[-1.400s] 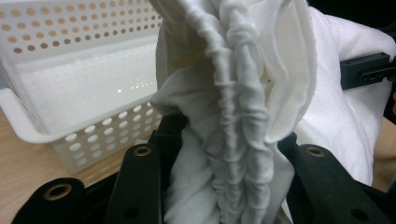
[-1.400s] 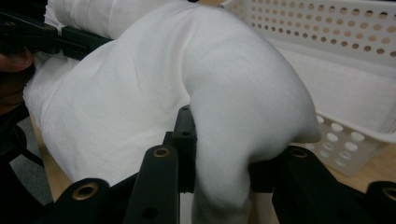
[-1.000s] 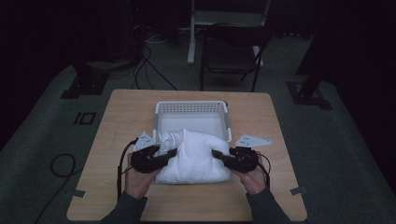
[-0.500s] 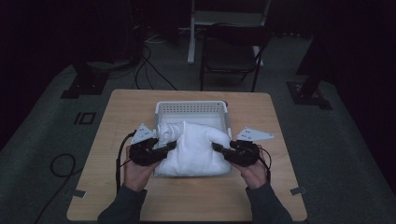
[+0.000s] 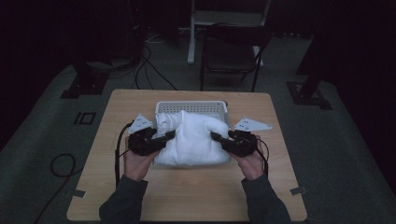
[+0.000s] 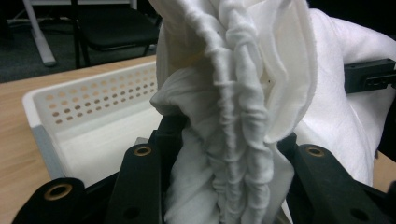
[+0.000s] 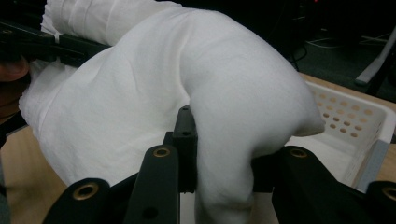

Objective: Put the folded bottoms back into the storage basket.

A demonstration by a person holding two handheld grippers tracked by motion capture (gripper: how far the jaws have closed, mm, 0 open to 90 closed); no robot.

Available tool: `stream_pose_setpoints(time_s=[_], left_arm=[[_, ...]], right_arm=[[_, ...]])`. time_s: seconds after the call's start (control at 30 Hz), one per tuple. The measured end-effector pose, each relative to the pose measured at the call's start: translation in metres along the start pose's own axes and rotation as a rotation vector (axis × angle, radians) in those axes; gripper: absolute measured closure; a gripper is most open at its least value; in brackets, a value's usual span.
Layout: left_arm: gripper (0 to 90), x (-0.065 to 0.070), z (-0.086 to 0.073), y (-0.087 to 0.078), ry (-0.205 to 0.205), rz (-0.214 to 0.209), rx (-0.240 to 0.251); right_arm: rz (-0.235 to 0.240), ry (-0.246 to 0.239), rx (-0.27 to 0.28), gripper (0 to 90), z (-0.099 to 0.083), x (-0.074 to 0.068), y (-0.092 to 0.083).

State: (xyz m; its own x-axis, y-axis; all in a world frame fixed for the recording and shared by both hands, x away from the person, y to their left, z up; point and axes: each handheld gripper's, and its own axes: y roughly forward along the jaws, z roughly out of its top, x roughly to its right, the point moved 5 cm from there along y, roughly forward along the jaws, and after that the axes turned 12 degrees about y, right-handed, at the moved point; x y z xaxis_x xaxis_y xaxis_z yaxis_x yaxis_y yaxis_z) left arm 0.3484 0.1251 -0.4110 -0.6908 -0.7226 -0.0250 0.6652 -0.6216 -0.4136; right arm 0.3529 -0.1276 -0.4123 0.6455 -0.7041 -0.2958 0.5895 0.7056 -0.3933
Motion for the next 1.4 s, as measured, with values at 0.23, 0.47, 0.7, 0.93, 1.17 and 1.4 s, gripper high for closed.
stream_pose_setpoints(time_s=[0.23, 0.47, 0.7, 0.93, 1.17, 1.4], left_arm=[[59.8, -0.010, 0.005, 0.006, -0.004, 0.011, 0.002], [59.9, -0.017, 0.011, 0.014, -0.004, 0.020, 0.002], [60.0, -0.023, 0.017, 0.021, -0.003, 0.031, 0.000], [60.0, -0.027, 0.019, 0.025, -0.006, 0.037, -0.006], [60.0, -0.031, 0.022, 0.029, -0.012, 0.044, -0.003], [60.0, -0.037, 0.025, 0.034, -0.010, 0.054, -0.003]], right_arm=[[-0.020, -0.003, 0.011, 70.7, 0.010, 0.004, 0.008], [-0.036, 0.007, 0.019, 70.8, 0.017, 0.009, 0.013], [-0.052, 0.007, 0.020, 70.8, 0.022, 0.013, 0.016], [-0.059, 0.011, 0.023, 70.8, 0.025, 0.017, 0.020], [-0.070, 0.015, 0.023, 70.8, 0.029, 0.021, 0.024], [-0.086, 0.014, 0.027, 70.7, 0.034, 0.024, 0.029]])
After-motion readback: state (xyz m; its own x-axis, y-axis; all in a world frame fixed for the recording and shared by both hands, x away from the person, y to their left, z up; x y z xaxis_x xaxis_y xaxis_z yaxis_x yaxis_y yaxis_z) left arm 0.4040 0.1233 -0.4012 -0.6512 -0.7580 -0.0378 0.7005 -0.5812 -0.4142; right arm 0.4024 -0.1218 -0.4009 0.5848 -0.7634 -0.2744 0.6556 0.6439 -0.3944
